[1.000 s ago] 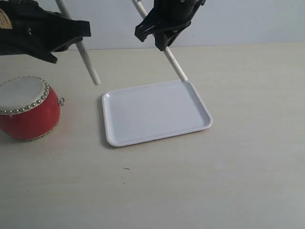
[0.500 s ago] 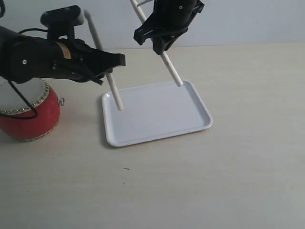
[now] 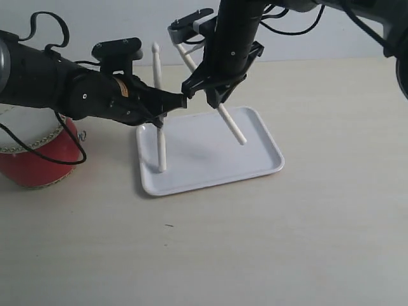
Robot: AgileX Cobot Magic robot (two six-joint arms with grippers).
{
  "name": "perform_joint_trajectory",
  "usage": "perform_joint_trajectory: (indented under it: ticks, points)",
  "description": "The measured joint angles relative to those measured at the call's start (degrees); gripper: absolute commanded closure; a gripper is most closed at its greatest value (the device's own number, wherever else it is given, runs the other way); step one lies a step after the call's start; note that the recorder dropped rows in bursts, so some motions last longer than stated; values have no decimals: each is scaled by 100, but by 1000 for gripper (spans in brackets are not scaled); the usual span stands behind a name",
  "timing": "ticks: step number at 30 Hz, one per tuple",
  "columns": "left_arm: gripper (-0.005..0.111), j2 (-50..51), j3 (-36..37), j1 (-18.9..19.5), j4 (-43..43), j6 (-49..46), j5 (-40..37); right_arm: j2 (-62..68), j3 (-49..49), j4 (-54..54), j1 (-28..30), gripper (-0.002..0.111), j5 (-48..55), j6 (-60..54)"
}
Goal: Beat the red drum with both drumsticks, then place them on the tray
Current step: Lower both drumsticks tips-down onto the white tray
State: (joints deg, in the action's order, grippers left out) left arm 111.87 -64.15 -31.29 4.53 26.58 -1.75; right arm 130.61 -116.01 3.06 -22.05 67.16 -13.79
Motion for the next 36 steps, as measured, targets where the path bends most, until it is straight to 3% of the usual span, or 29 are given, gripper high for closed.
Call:
perform_joint_trajectory:
  ticks: [6,26,33,36]
  points:
    - [107,162,-188,0,-25,-389,-969,516,0,22,0,108,-349,-64]
    - [107,663,-241,57,-64,-710,-997,1005,-21,45,0,108,-323,-64]
    - [106,663,-270,68,-64,-775,-1029,1005,-21,96,0,83,-235,-64]
    - [93,663,-270,76,-64,-823,-1042,1045,-21,135,0,74,-113,-64]
